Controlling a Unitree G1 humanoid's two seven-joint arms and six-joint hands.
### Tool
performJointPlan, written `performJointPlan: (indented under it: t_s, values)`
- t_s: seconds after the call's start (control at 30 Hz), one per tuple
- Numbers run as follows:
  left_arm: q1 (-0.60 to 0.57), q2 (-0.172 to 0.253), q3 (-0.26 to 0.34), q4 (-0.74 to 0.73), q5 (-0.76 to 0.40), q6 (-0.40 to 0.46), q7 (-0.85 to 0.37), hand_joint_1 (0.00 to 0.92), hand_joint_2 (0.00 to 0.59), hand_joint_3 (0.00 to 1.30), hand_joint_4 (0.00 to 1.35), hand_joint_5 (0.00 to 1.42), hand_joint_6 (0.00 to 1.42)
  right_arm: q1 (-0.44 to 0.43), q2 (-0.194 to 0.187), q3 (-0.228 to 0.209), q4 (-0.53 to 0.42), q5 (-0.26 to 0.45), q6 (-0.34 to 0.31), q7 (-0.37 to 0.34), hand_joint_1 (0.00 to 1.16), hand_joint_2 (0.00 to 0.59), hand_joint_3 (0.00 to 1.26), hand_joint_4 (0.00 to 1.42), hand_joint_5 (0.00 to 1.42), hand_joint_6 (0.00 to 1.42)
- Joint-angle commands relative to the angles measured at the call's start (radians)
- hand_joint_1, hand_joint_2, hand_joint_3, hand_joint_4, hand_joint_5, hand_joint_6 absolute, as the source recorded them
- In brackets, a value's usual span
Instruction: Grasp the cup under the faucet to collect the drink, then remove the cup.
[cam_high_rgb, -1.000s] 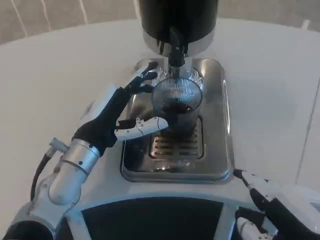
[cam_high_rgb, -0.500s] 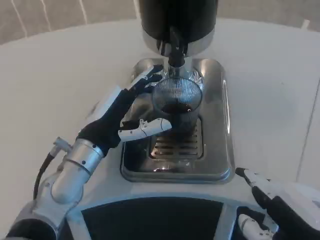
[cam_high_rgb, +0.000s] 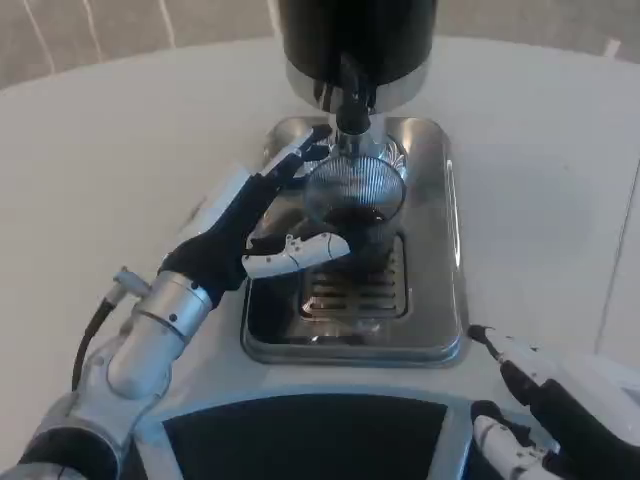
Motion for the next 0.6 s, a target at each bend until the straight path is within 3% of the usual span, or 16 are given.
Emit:
performJointPlan:
  t_s: [0.03,0.6]
  values:
    - [-0.018,-0.009,0.002,0.019,-0.008,-0.001,-0.020,0.393,0.046,0.09,0.10,0.28,0.23,-0.002,-0.009,0.001,0.009,0.001,0.015,0.006,0.00,0.575,0.00,0.00,0.00,0.00]
    - [-0.030,-0.007,-0.034,0.036,0.045,-0.009,0.023,0.400,0.054,0.12,0.13,0.36,0.30,-0.004,-0.006,0.040,0.007,-0.043,0.046,0.014,0.00,0.579,0.00,0.00,0.00,0.00]
